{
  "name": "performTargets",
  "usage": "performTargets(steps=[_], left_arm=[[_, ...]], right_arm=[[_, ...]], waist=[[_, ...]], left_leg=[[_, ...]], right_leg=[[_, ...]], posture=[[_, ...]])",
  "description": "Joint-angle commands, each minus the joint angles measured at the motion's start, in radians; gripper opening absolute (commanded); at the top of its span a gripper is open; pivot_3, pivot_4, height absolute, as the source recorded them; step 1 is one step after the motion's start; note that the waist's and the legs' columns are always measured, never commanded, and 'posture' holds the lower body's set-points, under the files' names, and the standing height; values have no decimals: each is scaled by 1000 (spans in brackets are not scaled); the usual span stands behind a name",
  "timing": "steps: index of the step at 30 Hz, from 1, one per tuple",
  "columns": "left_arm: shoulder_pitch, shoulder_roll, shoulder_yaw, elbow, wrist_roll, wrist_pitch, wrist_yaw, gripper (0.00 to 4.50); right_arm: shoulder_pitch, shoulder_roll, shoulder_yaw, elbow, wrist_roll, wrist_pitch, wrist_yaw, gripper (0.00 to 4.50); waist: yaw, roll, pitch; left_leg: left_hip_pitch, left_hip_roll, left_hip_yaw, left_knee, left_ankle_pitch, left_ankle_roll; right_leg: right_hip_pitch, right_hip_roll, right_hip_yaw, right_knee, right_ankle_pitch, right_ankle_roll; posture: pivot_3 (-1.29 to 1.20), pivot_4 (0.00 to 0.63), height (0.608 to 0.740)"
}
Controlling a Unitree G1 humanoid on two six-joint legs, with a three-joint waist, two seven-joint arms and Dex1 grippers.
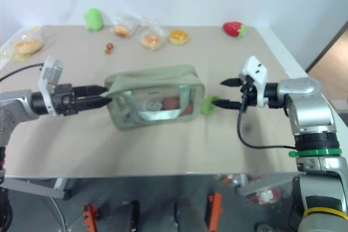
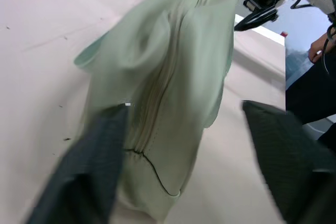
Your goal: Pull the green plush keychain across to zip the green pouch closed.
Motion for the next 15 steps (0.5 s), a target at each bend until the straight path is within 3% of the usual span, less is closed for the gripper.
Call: performTargets(steps=[1, 4, 8, 15], left_arm=[[30, 62, 100, -49, -25, -2, -4, 4487], [108, 89, 234, -43, -57, 15, 21, 4487], [196, 35, 378, -56, -99, 43, 143, 4487], [370, -109, 443, -136, -141, 30, 283, 4487]], right_arm=[[-15, -29, -93, -28, 65, 8, -6, 4500], [-10, -45, -176, -49, 147, 67, -12, 4500], [67, -53, -257, -136, 218, 143, -61, 4500], [235, 19, -361, -290, 311, 219, -214, 4500]], waist=[[-1, 0, 0], [-4, 1, 1], [-1, 0, 0], [3, 0, 0]], left_leg=[[0, 0, 0, 0, 0, 0], [0, 0, 0, -1, 0, 0], [0, 0, 0, -2, 0, 0], [1, 0, 1, 0, -1, 0]], right_leg=[[0, 0, 0, 0, 0, 0], [-1, 0, 0, 0, -1, -2], [0, 0, -1, 0, -3, -3], [1, -2, 0, -1, -3, -3]], posture=[[0, 150, 740], [0, 150, 740], [0, 150, 740], [0, 150, 740]])
